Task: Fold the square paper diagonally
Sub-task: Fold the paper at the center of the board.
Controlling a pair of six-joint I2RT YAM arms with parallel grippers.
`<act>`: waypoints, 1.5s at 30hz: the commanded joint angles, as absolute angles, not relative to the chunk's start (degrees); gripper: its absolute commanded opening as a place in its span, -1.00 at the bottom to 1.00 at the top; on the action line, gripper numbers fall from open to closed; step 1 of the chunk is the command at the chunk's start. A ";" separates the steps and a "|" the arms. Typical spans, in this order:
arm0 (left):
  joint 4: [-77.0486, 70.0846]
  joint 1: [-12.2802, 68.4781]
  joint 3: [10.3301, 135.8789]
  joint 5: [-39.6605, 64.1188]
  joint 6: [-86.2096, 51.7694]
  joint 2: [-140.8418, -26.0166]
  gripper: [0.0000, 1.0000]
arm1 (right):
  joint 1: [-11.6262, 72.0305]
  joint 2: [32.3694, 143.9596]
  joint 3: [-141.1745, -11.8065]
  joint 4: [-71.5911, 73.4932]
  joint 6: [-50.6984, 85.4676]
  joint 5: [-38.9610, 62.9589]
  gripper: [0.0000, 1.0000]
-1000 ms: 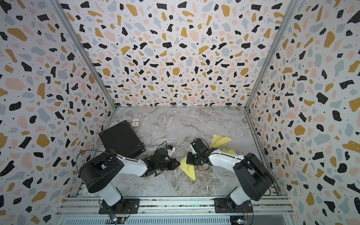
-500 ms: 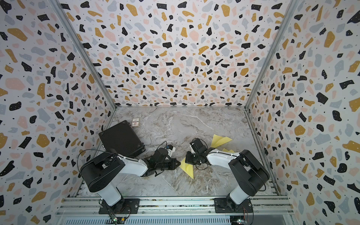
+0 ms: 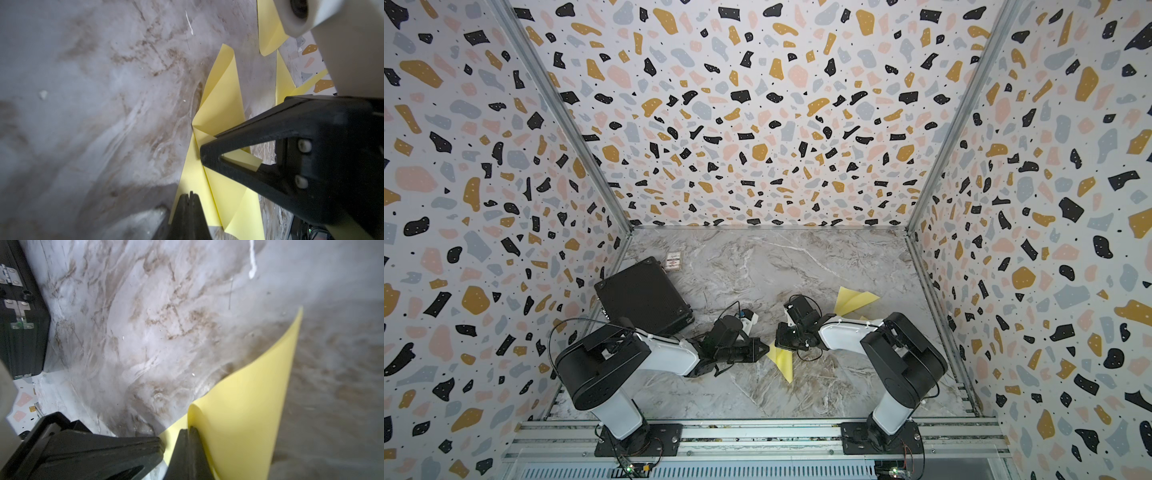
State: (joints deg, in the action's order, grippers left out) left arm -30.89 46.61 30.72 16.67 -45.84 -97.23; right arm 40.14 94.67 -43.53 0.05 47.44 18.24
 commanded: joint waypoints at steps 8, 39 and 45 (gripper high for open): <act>-23.03 46.34 30.59 15.12 -45.44 -100.02 -1.00 | 40.43 92.33 -44.49 -5.12 42.96 15.74 -1.00; -21.71 46.76 31.55 15.03 -44.82 -100.37 -1.00 | 40.39 93.70 -42.58 -2.99 40.93 17.45 -1.00; -21.57 46.84 31.55 14.83 -44.82 -100.17 -1.00 | 40.43 94.54 -41.97 -3.20 40.52 16.37 -1.00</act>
